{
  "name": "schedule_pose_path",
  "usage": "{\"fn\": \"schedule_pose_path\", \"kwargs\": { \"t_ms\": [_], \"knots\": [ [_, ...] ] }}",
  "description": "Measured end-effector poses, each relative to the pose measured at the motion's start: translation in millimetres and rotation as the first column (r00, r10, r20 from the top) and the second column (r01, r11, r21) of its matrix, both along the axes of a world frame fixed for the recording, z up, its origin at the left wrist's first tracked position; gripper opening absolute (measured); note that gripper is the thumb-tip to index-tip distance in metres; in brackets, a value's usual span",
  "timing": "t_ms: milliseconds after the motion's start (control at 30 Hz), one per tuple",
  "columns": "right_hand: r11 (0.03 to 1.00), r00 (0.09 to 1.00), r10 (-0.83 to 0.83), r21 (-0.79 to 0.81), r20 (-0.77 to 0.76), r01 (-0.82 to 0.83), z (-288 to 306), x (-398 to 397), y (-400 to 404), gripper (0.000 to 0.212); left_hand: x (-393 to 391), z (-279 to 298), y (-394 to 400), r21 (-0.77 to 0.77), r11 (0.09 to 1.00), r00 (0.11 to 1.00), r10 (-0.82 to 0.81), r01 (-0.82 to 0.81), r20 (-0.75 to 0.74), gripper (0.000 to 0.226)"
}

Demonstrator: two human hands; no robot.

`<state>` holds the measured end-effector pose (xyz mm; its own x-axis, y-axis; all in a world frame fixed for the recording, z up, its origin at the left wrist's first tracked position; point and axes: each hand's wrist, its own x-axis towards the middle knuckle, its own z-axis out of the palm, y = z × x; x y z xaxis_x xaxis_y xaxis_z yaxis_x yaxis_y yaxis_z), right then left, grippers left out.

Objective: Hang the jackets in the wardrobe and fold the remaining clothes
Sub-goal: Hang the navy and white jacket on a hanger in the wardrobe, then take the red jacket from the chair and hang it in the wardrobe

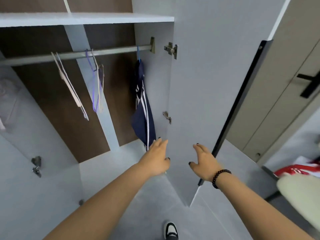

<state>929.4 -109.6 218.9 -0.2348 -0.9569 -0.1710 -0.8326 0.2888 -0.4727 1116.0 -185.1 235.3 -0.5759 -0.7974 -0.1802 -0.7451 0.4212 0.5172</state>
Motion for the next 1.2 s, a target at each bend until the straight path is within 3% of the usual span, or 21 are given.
{"fn": "schedule_pose_path", "kwargs": {
  "t_ms": [267, 567, 1200],
  "knots": [
    [0.971, 0.972, -0.236, 0.034, -0.008, 0.236, -16, -42, 105, 0.072, -63, -23, 64, 0.052, 0.978, 0.979, -0.205, 0.204, 0.009, 0.067],
    [0.865, 0.87, -0.492, 0.112, 0.005, 0.489, -27, -114, 228, 0.064, -161, -39, 134, 0.086, 0.901, 0.904, -0.427, 0.424, 0.012, 0.065],
    [0.718, 0.712, -0.696, 0.121, 0.09, 0.686, -28, -304, 445, 0.063, -416, -47, 327, 0.175, 0.768, 0.782, -0.622, 0.616, -0.023, 0.067]
  ]
}}
